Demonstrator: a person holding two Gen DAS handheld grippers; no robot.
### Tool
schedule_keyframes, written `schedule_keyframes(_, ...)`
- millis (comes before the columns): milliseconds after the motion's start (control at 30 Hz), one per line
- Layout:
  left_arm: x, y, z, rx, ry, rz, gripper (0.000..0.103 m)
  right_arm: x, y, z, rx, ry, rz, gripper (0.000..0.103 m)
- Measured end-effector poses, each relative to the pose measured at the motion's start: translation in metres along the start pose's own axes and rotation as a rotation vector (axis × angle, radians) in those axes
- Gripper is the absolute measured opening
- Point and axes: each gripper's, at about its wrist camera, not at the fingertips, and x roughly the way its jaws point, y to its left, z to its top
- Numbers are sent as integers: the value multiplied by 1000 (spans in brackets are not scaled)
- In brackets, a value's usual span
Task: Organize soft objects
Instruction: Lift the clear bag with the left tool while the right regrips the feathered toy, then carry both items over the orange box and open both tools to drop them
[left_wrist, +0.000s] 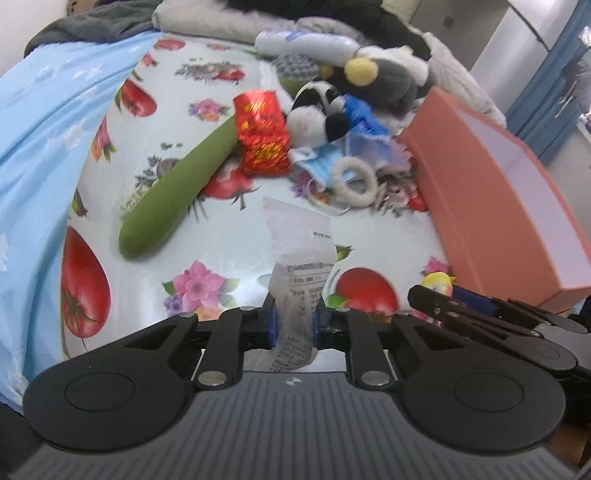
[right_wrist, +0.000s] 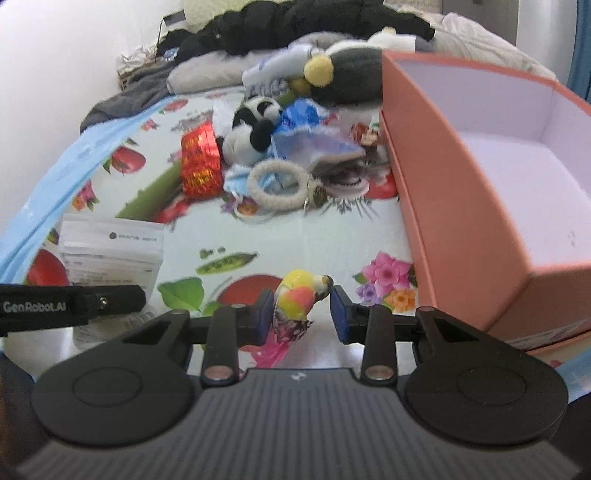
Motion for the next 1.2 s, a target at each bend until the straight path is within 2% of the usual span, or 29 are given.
schedule_keyframes(467,-82,-25,23,73,-150,-88,20,-83,9,32,-13,-151,14,37)
schedule_keyframes(833,-126,-50,17,82,-232,-148,19,-129,6,39,-15,-217,25,37)
schedule_keyframes(1033,-133,-71,9,94,-228,-206,19,-153,-10,32,3,-242,-8,37)
schedule_keyframes(1200,-120,-96,3,125,-170,-263,19,-163,-32,23,45,-229,-48,37)
